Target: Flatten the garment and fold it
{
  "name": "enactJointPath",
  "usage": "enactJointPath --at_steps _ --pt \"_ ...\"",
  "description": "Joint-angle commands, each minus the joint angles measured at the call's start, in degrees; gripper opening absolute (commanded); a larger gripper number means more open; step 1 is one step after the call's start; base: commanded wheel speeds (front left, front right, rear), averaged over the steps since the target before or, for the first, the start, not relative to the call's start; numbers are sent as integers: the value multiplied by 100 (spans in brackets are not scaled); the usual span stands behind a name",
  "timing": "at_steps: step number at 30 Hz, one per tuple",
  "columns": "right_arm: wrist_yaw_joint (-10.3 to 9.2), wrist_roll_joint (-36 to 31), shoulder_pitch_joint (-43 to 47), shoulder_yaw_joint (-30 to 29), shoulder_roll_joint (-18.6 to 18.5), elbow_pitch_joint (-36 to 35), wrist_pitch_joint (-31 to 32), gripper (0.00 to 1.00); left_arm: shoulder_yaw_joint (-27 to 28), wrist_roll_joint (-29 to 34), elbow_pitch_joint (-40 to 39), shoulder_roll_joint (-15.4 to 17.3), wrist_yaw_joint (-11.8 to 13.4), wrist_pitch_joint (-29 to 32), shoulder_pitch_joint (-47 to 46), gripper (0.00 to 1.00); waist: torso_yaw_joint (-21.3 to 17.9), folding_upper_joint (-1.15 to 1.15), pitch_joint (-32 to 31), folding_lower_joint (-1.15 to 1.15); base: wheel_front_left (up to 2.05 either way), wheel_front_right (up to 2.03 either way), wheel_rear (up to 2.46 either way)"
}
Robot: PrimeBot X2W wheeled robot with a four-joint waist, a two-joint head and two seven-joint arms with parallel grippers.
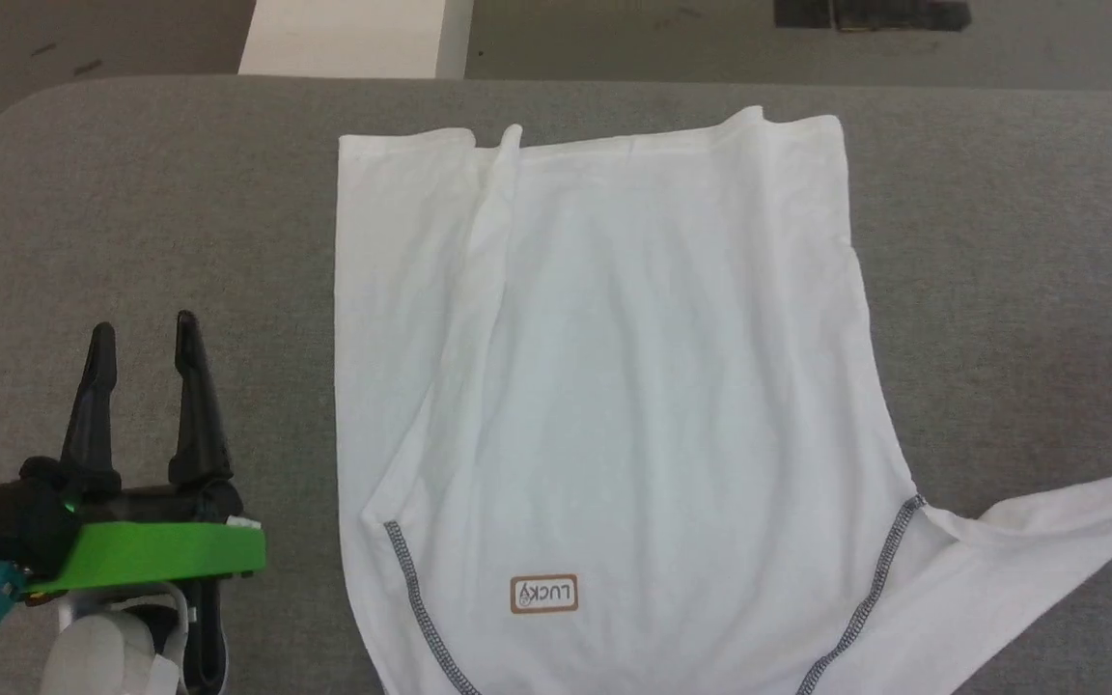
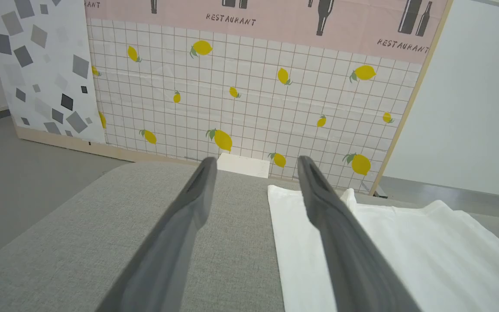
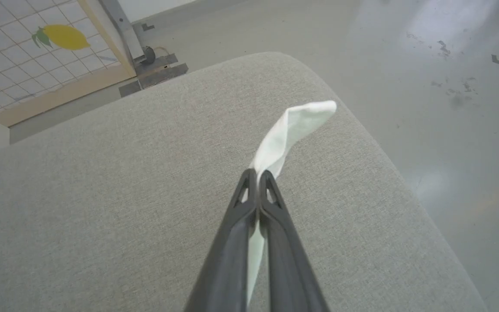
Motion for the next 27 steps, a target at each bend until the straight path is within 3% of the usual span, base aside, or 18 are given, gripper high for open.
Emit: enactJointPath --at_steps 1,7,13,19,27 --pt "-9 -26 87 -83 -28 -99 4 0 47 61 -46 -36 -25 -26 70 100 -280 0 -259 0 0 0 0" --pt "-9 -212 317 -426 -134 -358 -51 0 165 100 -128 -90 -31 -26 183 100 -332 0 -338 0 0 0 0" --pt "-9 -243 478 -300 -122 -418 -219 0 292 115 -152 -131 -35 -26 312 100 -311 0 -463 0 0 0 0" --pt "-9 352 770 889 -185 -602 -187 0 428 128 -152 -163 -37 -26 459 100 -273 0 -660 0 0 0 0" --pt "-9 1608 1076 2887 42 -1744 28 0 491 191 -146 -191 -39 -26 678 100 -186 0 -1008 0 0 0 0"
